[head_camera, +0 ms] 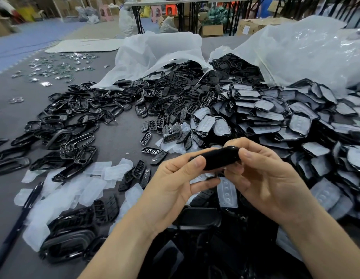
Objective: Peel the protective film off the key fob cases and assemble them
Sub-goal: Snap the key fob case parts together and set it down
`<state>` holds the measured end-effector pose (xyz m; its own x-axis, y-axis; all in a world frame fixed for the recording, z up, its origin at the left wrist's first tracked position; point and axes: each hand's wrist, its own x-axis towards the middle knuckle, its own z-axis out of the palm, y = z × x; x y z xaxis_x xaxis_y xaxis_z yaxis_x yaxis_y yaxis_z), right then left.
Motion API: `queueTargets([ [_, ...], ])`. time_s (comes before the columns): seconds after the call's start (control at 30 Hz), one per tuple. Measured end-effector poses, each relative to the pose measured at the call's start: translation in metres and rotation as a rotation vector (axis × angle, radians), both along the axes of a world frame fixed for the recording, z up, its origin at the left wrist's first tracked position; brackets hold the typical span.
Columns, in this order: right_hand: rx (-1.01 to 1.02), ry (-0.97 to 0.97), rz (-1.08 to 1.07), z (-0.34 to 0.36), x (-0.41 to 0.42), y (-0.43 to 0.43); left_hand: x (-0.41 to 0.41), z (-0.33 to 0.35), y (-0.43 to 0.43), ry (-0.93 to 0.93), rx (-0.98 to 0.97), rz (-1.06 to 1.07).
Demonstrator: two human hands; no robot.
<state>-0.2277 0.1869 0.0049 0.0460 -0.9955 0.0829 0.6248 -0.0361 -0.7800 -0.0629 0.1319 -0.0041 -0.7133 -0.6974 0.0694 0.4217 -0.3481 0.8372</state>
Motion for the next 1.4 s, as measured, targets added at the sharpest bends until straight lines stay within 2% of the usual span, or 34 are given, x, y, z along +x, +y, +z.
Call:
queueTargets([
  [0.13,0.036,0.004,-0.061,0.0,0.003,-0.001,0.003,-0.001,-0.004,-0.06,-0.103,0.056],
  [0.23,0.077,0.024,-0.129,0.0,0.003,-0.002,-0.001,0.0,-0.003,-0.125,-0.275,0.192],
  [0.27,0.084,0.025,-0.143,0.0,0.002,-0.003,-0.002,0.0,-0.002,-0.185,-0.411,0.285],
  [0.37,0.124,0.021,-0.207,-0.001,-0.001,-0.005,-0.005,-0.006,-0.002,-0.422,-0.991,0.585],
  [0.4,0.147,0.031,-0.226,-0.001,-0.002,-0.005,-0.006,-0.01,-0.001,-0.467,-1.114,0.648],
  [0.47,0.192,0.061,-0.243,-0.001,-0.003,-0.006,-0.008,-0.014,0.0,-0.511,-1.237,0.715],
  [0.67,0.241,0.257,-0.289,0.0,-0.002,-0.004,-0.008,-0.021,0.001,-0.572,-1.339,0.711],
  [0.97,0.113,0.656,-0.487,-0.004,-0.002,-0.004,-0.011,-0.021,0.003,-0.576,-1.389,0.69],
  [1.1,0.102,0.632,-0.485,-0.004,-0.004,-0.005,-0.012,-0.019,0.005,-0.552,-1.369,0.687],
  [1.27,0.123,0.415,-0.423,0.0,-0.005,-0.006,-0.011,-0.019,0.006,-0.502,-1.389,0.723],
  [1.4,0.104,0.46,-0.413,0.0,-0.005,-0.004,-0.01,-0.017,0.007,-0.533,-1.429,0.742],
])
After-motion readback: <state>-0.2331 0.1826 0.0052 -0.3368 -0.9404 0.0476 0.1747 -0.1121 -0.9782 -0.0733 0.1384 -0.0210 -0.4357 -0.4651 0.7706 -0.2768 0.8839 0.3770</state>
